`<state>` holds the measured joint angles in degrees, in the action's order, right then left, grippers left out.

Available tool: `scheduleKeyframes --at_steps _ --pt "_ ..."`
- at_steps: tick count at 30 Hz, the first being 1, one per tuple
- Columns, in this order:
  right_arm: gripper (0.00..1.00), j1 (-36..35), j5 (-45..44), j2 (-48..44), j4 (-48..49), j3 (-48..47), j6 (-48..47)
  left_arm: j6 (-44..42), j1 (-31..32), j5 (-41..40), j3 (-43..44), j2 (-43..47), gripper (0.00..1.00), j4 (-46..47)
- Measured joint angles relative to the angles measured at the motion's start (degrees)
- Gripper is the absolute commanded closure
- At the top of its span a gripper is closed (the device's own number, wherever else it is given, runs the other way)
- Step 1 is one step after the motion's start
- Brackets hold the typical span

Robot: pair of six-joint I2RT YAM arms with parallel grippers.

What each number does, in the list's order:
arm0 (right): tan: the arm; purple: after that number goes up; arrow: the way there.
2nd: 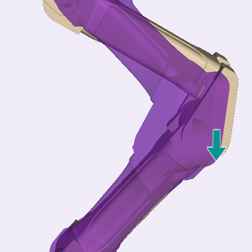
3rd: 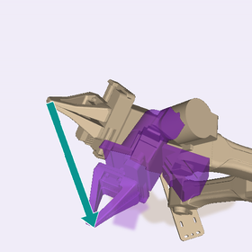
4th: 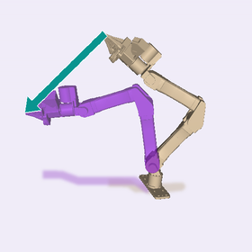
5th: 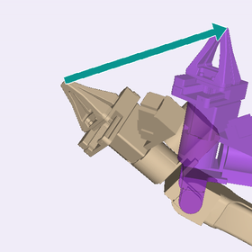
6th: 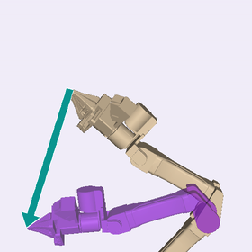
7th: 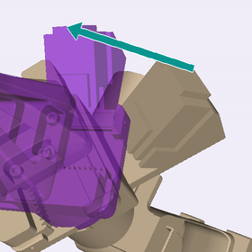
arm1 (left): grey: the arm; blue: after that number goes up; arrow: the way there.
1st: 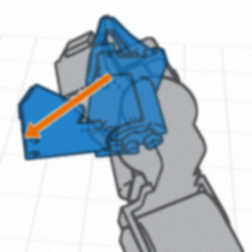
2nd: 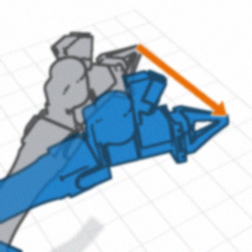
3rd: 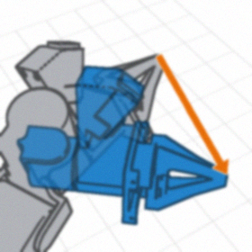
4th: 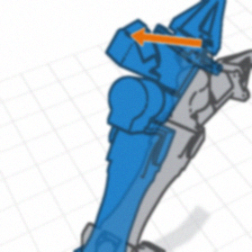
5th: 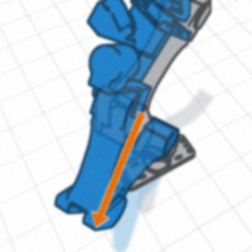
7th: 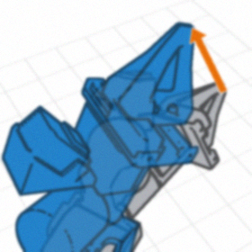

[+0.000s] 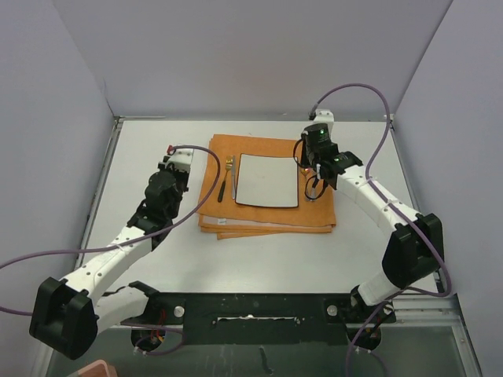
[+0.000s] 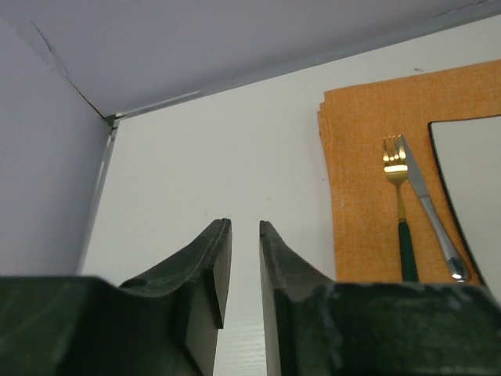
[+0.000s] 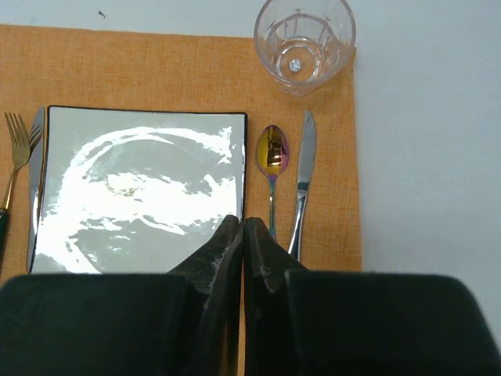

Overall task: Set the dinner table for one person
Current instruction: Adjust the spoon with the napkin, then reset both arms

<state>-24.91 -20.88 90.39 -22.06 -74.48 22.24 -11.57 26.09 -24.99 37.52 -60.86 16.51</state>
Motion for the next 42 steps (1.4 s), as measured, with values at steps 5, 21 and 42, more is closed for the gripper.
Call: scheduleKeyframes --at_steps 5,21,42 --pt "1.00 0.3 0.5 -1.8 0.6 1.6 0.0 1.9 0.0 0.2 0.7 -2.8 1.00 -0.1" --pt "0.63 0.5 4.0 0.5 -6.7 3.6 0.1 6.6 0.1 1.2 4.1 -10.9 0.33 2.0" --pt "0.70 0.5 6.1 -3.9 -7.6 6.0 -0.9 12.3 0.5 8.5 6.8 -18.1 0.35 1.6"
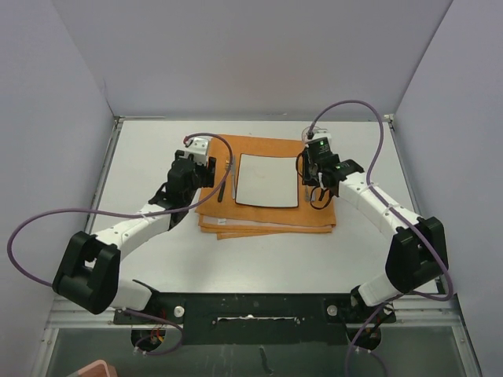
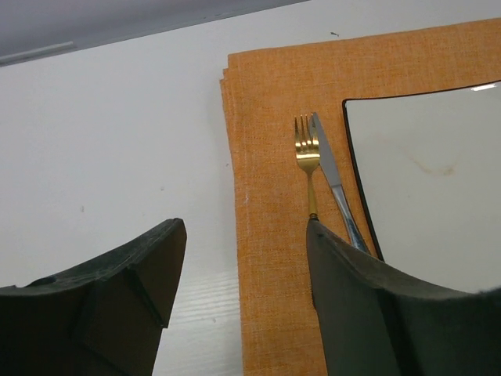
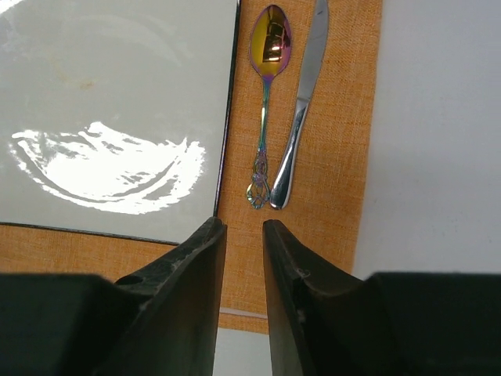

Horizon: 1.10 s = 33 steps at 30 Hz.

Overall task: Set the dinner table for one person
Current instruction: Reset both arms

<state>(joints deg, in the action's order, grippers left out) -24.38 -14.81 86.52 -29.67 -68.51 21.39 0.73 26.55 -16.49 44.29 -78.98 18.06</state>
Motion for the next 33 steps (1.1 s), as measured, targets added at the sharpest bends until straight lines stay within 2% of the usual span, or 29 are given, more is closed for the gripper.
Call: scheduleKeyframes --at_steps 3,6,7,10,12,15,19,22,25,31,33 --pt "0.66 0.0 -0.1 0.0 -0.4 0.5 0.0 1.0 0.0 0.7 0.0 -1.1 0.34 -0.2" --pt "0.68 0.1 -0.1 0.0 -0.6 0.9 0.0 2.3 0.0 2.0 0.0 -2.1 0.35 -0.5" --pt "0.70 0.1 -0.1 0.0 -0.8 1.0 0.0 3.0 0.0 2.3 0.0 -2.6 0.36 -0.4" --pt "0.71 0.1 -0.1 -0.1 -1.0 1.2 0.0 5.2 -0.1 3.5 0.2 -4.8 0.49 0.1" --pt "0.71 0.1 -0.2 -0.4 -1.0 1.4 0.0 6.8 -0.2 4.4 1.2 -7.0 0.46 0.1" --pt "0.71 0.1 -0.2 -1.1 -1.4 1.8 -0.1 8.8 -0.4 6.1 4.8 -11.0 0.44 0.0" --pt "0.72 0.1 -0.6 -2.1 -1.6 1.8 -0.3 12.6 -0.4 8.6 11.1 -15.5 0.51 -0.7" --pt "0.79 0.1 -0.9 -2.4 -1.8 1.8 -0.7 15.2 -0.4 11.1 13.1 -16.7 0.70 -0.7" --pt "1.00 0.4 -1.2 -2.7 -1.9 1.8 -1.3 16.8 -0.4 12.7 14.8 -17.4 0.98 -2.1" --pt "1.00 0.8 -1.8 -5.5 -0.3 6.2 -1.7 15.1 -0.3 12.2 16.3 -16.8 1.00 -9.2" --pt "1.00 0.8 -2.3 -7.2 0.3 8.5 -1.7 14.0 -0.3 10.7 14.9 -15.0 0.92 -11.2"
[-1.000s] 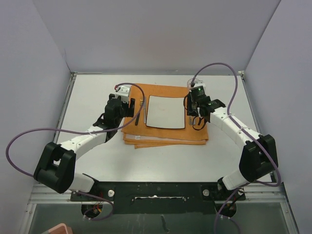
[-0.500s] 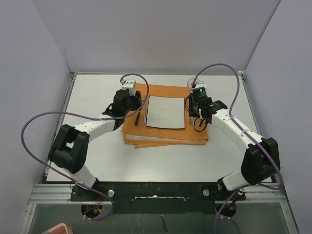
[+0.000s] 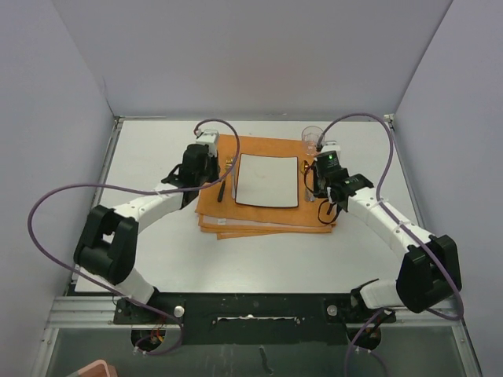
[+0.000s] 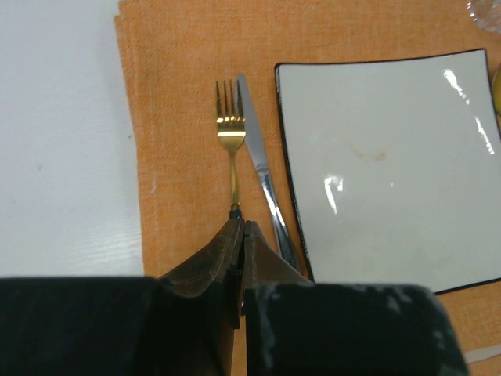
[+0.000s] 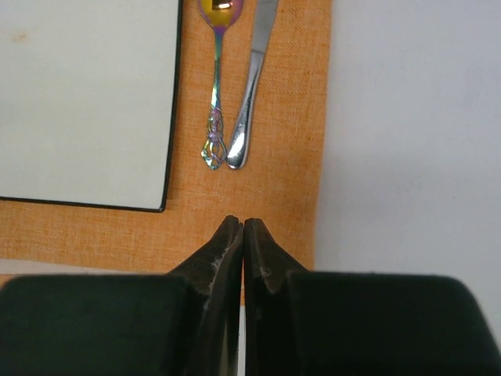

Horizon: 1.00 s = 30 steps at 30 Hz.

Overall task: Set the dinner table for one person
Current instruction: Reset both arms

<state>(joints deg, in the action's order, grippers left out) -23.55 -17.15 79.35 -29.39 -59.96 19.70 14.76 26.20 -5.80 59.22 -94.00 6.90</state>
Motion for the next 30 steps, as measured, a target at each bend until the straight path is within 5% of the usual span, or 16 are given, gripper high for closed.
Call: scheduleKeyframes --at_steps 3,4,10,12,14,16,21,23,25,30 --pt "1.00 0.3 -1.4 -1.9 0.4 2.5 0.1 -1.4 -0.1 -2.3 -4.5 5.5 0.52 -2.4" --pt "0.97 0.3 -2.2 -2.1 0.5 2.9 0.2 -1.8 -0.2 -3.0 -6.3 8.0 0.46 -3.2" --pt "0.88 0.4 -8.2 -0.4 -2.5 2.1 4.1 -2.3 -0.8 -6.9 -11.3 17.7 0.40 -5.3" --pt "0.72 0.7 -9.2 1.2 -3.0 1.5 5.0 -2.1 -0.8 -7.8 -12.7 19.8 0.38 -5.6" --pt "0.40 0.7 -9.0 1.3 -2.2 2.2 4.3 -2.2 -0.7 -8.3 -14.3 22.9 0.30 -6.7" --pt "0.29 0.7 -7.1 -1.3 2.8 6.1 1.0 -3.2 -0.4 -8.5 -17.0 28.1 0.14 -7.3" --pt "0.22 0.8 0.6 -17.7 19.3 24.2 -11.7 -8.3 0.2 -13.8 -24.9 44.0 0.07 -4.0" --pt "0.21 2.2 4.1 -21.6 24.4 27.2 -15.8 -10.5 0.3 -16.4 -26.0 46.1 0.07 -2.6" --pt "0.08 4.1 5.9 -22.2 30.0 27.4 -19.5 -13.3 0.3 -18.6 -27.0 46.6 0.07 -0.4" --pt "0.06 5.3 7.9 -26.5 44.7 33.8 -25.4 -19.5 0.5 -20.9 -34.7 47.8 0.02 7.3"
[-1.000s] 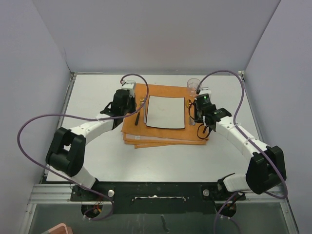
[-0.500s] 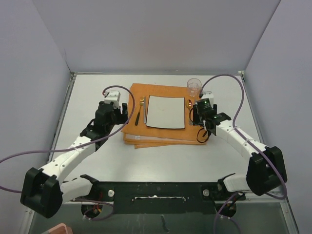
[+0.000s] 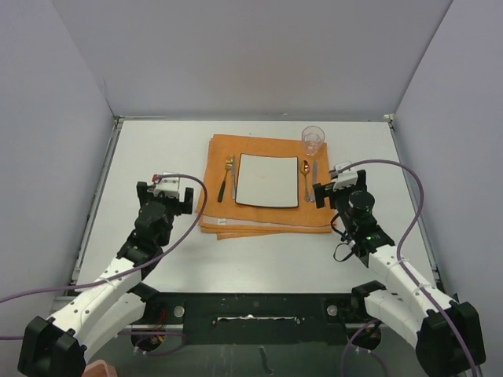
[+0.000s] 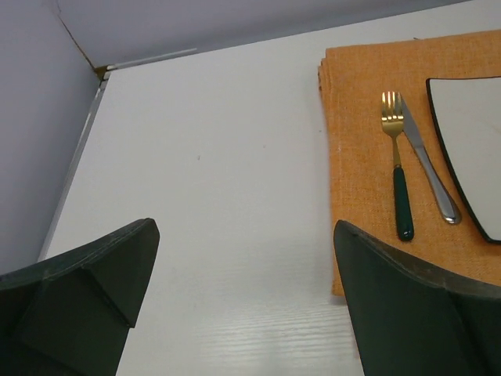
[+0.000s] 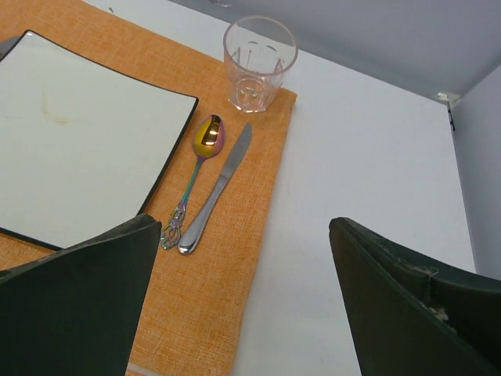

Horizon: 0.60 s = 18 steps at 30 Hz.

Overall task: Set the dinner table for one person
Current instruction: Reset both arms

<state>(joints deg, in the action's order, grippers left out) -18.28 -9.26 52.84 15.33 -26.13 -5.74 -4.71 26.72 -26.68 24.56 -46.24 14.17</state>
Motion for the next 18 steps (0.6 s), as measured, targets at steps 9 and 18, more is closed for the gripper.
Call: scheduleKeyframes --at_steps 9,18 --pt "0.05 0.5 4.7 -6.9 1.7 -0.2 -2.8 -6.9 3.1 1.0 -5.6 9.3 0.02 7.8" --pt "0.04 2.2 6.2 -7.1 2.2 -8.0 -0.6 -11.1 3.2 3.7 -1.7 13.2 0.02 9.2"
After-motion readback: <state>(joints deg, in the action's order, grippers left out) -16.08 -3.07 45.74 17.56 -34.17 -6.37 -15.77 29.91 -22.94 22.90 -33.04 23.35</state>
